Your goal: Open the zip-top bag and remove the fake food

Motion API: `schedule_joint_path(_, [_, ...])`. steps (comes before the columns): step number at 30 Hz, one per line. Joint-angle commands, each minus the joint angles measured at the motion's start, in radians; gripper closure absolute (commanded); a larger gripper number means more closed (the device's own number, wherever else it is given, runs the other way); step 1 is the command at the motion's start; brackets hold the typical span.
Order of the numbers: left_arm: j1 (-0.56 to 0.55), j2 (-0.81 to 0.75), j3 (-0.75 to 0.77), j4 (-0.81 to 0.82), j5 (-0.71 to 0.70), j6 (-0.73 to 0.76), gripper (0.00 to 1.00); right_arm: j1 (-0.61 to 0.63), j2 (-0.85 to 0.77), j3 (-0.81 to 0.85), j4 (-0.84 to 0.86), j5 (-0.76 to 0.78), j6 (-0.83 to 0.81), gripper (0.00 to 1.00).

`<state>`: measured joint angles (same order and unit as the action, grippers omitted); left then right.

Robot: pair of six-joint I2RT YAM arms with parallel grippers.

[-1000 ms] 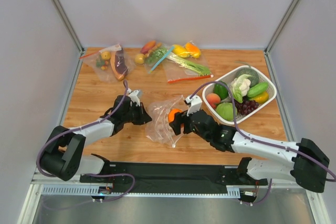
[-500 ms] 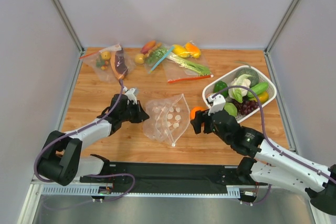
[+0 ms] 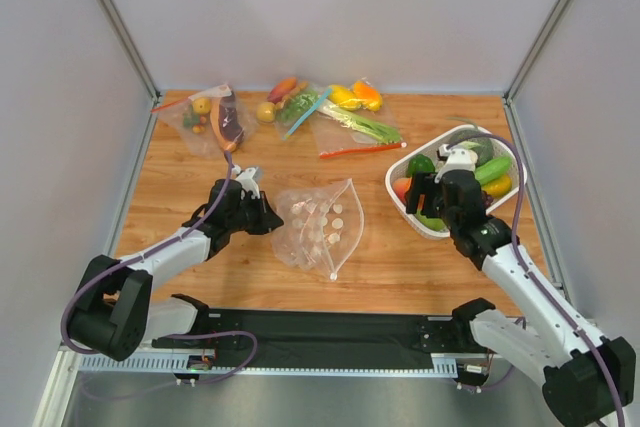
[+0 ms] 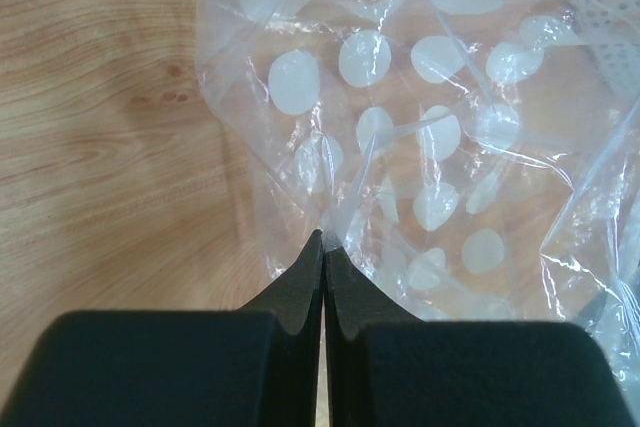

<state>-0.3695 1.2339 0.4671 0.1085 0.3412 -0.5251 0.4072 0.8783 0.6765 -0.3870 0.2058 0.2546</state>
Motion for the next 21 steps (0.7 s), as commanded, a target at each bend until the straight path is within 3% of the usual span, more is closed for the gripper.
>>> schedule_joint_path(1, [0.007,-0.008,0.007,0.008,0.001,0.007,1.0,-0.039,0.048,0.058,0.079,-0.057,-0.061,0.55])
schedule_joint_path(21, [0.011,0.049,0.01,0.036,0.015,0.022,1.0,-0.099,0.349,0.104,0.241,0.105,-0.12,0.52])
